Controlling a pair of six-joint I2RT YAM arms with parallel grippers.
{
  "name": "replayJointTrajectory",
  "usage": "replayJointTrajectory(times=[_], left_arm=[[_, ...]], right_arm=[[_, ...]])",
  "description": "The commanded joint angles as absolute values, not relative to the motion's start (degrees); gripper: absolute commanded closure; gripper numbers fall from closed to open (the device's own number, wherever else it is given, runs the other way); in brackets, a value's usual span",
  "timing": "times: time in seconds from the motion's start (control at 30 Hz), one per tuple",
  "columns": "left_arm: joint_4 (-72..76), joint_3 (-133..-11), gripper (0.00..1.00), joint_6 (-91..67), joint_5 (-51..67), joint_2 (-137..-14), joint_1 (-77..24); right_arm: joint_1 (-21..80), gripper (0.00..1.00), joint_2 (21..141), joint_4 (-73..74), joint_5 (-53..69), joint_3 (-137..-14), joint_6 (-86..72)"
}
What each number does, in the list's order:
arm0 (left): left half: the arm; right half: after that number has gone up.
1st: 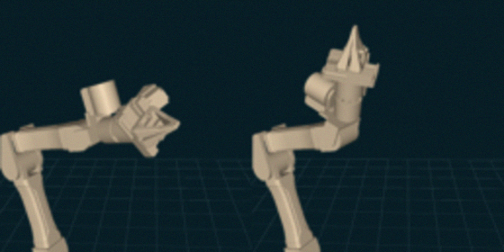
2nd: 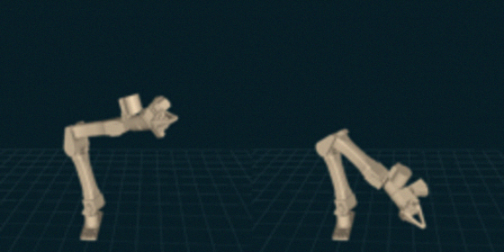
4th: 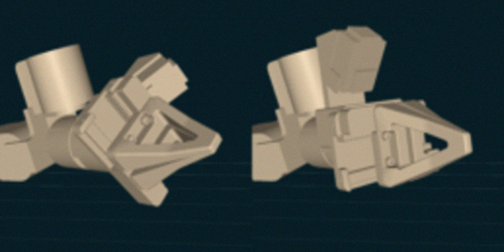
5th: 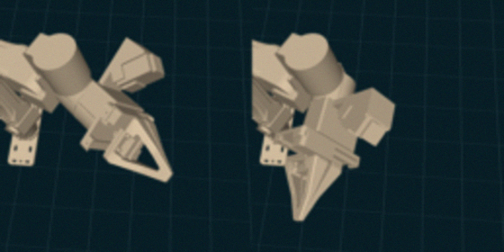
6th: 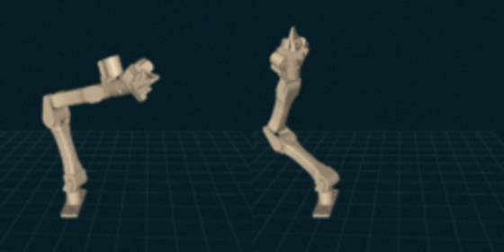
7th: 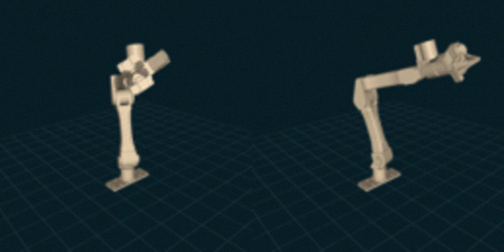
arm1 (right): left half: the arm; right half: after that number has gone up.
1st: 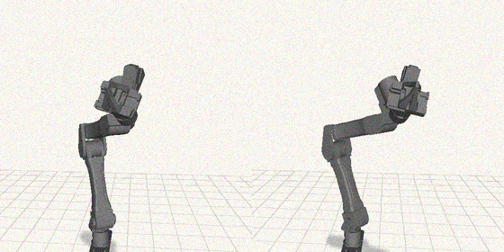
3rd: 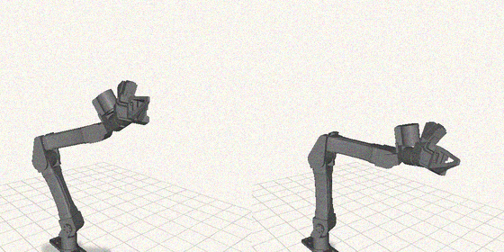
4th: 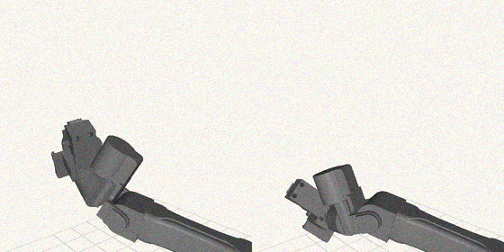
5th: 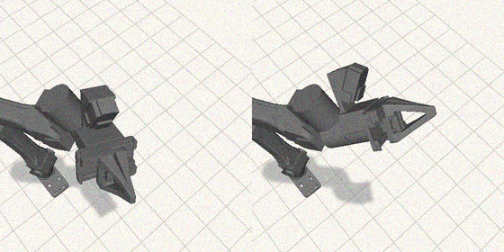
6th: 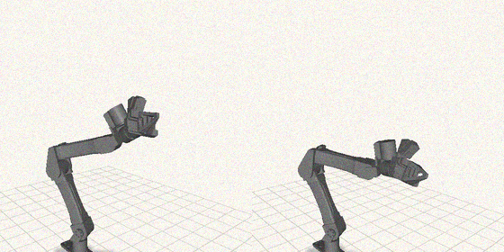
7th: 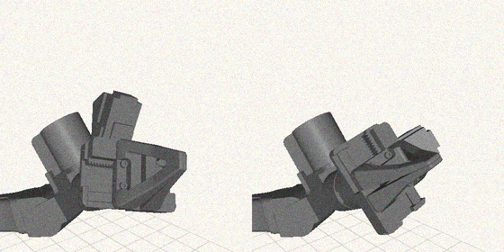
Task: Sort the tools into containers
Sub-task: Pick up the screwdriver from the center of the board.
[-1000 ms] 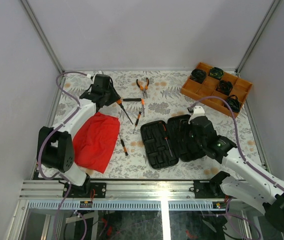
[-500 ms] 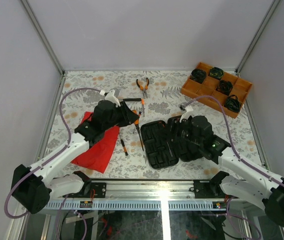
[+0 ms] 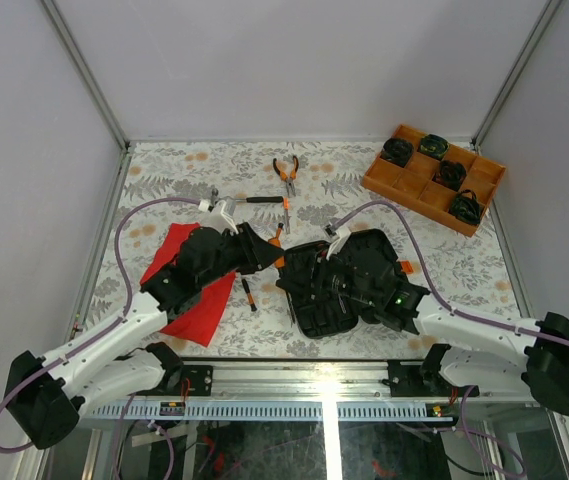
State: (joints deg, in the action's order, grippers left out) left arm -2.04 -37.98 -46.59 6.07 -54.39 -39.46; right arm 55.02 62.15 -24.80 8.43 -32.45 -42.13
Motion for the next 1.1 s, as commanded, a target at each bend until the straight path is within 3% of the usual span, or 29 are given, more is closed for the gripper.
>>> replayJointTrajectory(times=[0.0, 0.3, 0.53, 0.7, 0.83, 1.07], left_arm=[[3.9, -38.0, 1.0, -48.0, 7.4, -52.7, -40.7], [3.2, -38.9, 0.97, -47.6, 8.0, -51.9, -41.0], [-1.2, -41.7, 0.52, -45.9, 9.0, -51.1, -41.0], [-8.1, -46.7, 0.4, -42.9, 6.8, -48.7, -40.9], [-14.2, -49.4, 0.34, -41.4, 2.8, -46.3, -41.0], [-19.0, -50.0, 0.26, -40.4, 0.3, -42.3, -40.9]], right_arm=[[55.9, 0.44, 65.2, -30.6, 5.8, -34.2, -43.1], [56.3, 0.85, 66.8, -28.5, 4.9, -35.9, -42.7], [56.3, 0.99, 65.0, -24.1, -0.8, -36.4, -39.4], [56.3, 1.0, 60.7, -23.3, -10.6, -34.5, -38.2], [56.3, 1.0, 55.9, -27.8, -14.6, -31.4, -27.1], [56.3, 1.0, 47.4, -40.4, 5.4, -25.1, 6.4]])
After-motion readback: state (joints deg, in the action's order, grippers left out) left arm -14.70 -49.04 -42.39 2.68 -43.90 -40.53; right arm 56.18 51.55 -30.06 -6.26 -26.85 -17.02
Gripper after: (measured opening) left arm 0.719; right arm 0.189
